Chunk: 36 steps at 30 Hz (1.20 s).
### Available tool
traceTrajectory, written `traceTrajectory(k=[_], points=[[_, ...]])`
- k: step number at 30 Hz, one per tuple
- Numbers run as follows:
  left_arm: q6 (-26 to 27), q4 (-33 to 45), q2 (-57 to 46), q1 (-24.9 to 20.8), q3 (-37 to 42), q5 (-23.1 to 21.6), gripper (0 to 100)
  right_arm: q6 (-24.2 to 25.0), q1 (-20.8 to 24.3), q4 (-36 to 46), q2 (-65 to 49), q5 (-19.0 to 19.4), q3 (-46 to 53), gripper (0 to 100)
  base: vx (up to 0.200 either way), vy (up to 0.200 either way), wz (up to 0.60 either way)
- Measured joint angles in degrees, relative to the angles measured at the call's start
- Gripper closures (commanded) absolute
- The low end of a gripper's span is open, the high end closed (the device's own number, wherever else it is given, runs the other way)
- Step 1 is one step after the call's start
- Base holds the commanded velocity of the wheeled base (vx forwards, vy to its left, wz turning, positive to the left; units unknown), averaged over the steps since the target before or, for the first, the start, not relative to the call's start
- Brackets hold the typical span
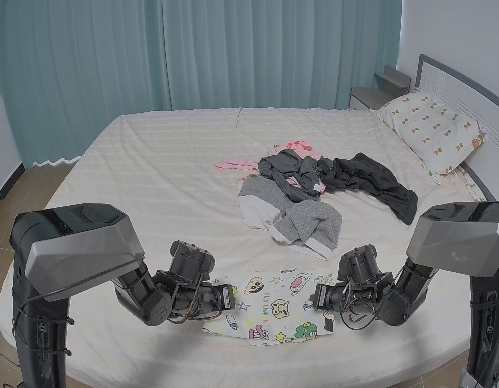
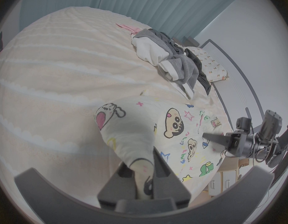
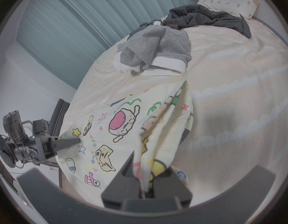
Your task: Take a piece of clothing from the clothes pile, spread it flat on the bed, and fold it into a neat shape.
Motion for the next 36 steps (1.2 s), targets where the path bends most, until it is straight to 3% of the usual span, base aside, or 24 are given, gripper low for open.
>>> traceTrajectory(k=[1,2,10,20,27,36], points=[[0.16,0.0,0.11,-0.05,0.0,0.07,0,-0.09,0.0,0.17,0.02,0.06,-0.09,100,0.0,0.0,0.0],[0.51,0.0,0.2,-0.05,0.0,0.22,0,-0.24,0.0,0.49,0.04,0.17,-0.27,0,0.0,0.0,0.0],[0.99,0.24,0.79,-0.16,0.16,1.91,0,-1.4,0.01,6.29,-0.27,0.79,-2.12,0,0.0,0.0,0.0],[0.79,-1.87,-1.41,3.19,3.9,4.75,0,-2.9,-3.66,5.47,-1.32,-4.39,-1.79,0,0.0,0.0,0.0],[0.55,-11.96,-11.0,6.51,12.81,6.21,0,-2.62,-7.08,0.44,-8.51,-6.85,2.4,0,0.0,0.0,0.0],[0.84,-24.37,-29.35,8.52,26.7,9.97,0,-4.41,-8.18,-9.01,-27.59,-11.37,16.19,0,0.0,0.0,0.0]])
